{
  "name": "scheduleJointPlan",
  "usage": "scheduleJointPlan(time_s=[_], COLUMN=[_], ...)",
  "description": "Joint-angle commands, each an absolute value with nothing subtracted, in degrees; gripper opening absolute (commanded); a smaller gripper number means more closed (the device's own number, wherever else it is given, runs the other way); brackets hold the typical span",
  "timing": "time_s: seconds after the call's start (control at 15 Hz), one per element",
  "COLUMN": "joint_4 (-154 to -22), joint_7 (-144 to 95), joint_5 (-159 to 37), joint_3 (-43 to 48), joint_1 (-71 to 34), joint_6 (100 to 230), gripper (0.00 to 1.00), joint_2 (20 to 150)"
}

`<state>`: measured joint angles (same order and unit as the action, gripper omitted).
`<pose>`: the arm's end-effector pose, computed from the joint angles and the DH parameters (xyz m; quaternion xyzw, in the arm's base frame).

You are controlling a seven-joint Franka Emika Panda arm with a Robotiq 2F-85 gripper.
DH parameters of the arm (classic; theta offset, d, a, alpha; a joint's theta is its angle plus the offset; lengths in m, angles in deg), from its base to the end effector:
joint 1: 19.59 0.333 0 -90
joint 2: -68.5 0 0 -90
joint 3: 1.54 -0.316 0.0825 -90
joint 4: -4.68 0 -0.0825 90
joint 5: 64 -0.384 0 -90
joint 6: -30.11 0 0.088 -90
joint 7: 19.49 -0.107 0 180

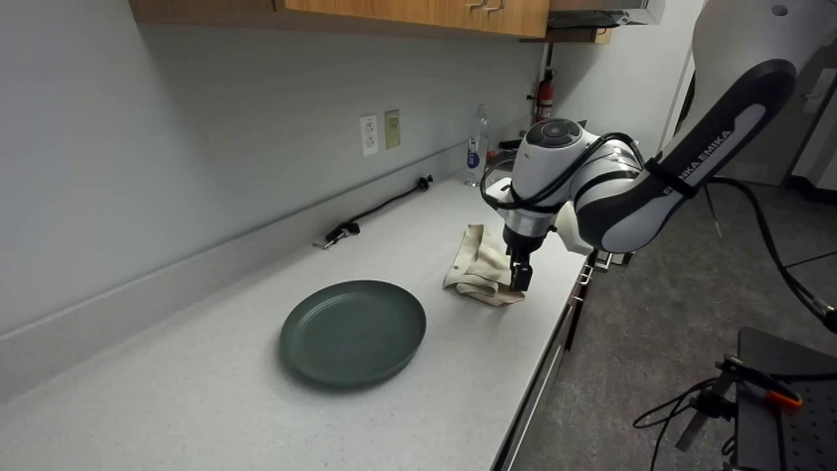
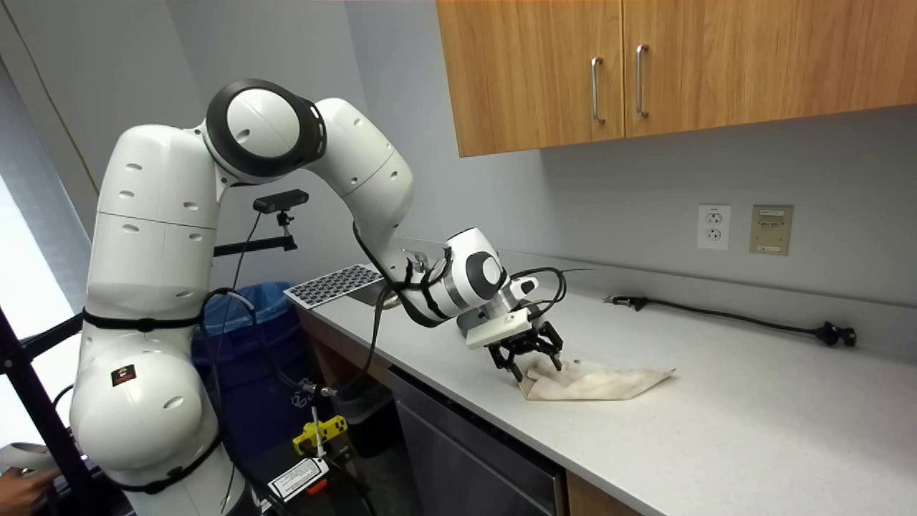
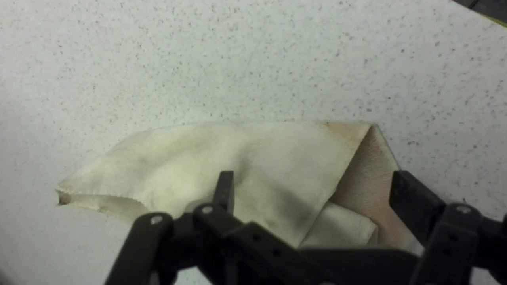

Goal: Unfold the cloth on the counter

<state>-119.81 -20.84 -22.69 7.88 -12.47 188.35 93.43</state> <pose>0.5697 0.0044 0.1999 0.9343 0.2959 0.0633 0.1885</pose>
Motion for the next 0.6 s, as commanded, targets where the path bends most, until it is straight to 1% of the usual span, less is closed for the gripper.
scheduleJointPlan(time_s=[0.0,0.27,0.53], joint_4=[-116.93,-114.93,-116.28], joint_7=[-20.15,-19.03,-18.61], joint_5=[-25.27,-28.50,-30.57], joint_3=[6.56,6.36,5.89], joint_1=[-14.94,-16.27,-15.97], joint_6=[189.71,189.44,189.34], gripper=[1.00,1.00,1.00], joint_2=[94.59,95.05,94.81])
